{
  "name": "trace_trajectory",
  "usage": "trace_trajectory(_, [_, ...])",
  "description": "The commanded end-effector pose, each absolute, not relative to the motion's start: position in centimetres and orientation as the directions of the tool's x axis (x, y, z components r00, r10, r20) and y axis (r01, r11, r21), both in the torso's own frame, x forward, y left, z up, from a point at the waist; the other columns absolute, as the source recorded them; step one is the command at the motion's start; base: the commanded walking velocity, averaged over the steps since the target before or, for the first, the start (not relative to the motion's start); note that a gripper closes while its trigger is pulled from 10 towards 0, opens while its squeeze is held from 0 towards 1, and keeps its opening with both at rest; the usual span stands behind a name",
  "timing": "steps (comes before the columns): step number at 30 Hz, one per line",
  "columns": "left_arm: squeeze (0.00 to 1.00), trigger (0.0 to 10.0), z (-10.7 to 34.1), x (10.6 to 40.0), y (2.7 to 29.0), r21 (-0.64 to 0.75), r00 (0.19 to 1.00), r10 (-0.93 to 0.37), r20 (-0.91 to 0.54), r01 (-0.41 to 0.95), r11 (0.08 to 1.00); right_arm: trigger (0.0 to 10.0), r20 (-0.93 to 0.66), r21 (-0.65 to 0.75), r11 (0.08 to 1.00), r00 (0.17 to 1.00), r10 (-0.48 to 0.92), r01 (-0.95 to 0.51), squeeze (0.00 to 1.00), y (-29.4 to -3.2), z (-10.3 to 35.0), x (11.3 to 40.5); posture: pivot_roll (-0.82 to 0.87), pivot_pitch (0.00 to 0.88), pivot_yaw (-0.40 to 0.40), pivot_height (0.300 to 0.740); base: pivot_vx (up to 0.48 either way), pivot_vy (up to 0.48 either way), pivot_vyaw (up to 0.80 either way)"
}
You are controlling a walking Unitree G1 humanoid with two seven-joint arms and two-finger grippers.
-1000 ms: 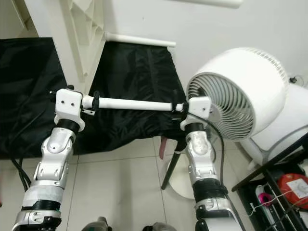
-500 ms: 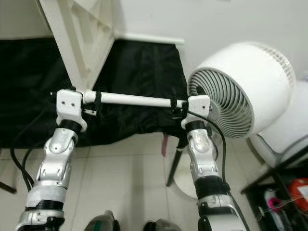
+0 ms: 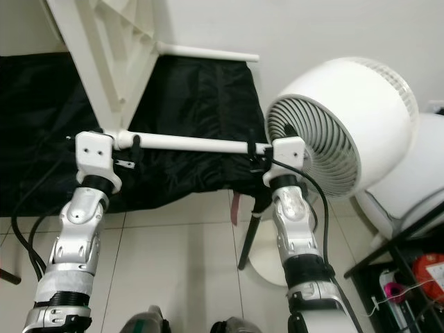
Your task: Building children table
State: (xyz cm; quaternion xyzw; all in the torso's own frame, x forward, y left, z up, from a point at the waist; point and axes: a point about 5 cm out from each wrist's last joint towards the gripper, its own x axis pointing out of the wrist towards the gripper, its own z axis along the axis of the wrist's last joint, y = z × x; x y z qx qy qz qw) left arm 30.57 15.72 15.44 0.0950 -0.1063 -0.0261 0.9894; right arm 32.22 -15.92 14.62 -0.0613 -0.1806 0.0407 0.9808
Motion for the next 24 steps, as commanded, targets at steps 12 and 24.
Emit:
trace_trajectory(12, [0.00, 10.0, 15.4, 30.5, 16.1, 0.222, 0.976, 0.022, 0.217, -0.071, 0.973, 10.0, 0.355, -0.135, 0.989, 0.929, 0.102, -0.057, 0.00, -15.9, 14.7, 32.3, 0.08, 0.000, -0.023, 0.740, 0.000, 0.070, 0.00])
trace_trajectory(24, [0.00, 10.0, 15.9, 30.2, 15.0, 0.284, 0.961, -0.120, 0.248, 0.047, 0.958, 10.0, 0.366, -0.149, 0.988, 0.926, 0.086, -0.033, 0.00, -16.7, 15.3, 32.9, 0.08, 0.000, -0.016, 0.740, 0.000, 0.000, 0.00])
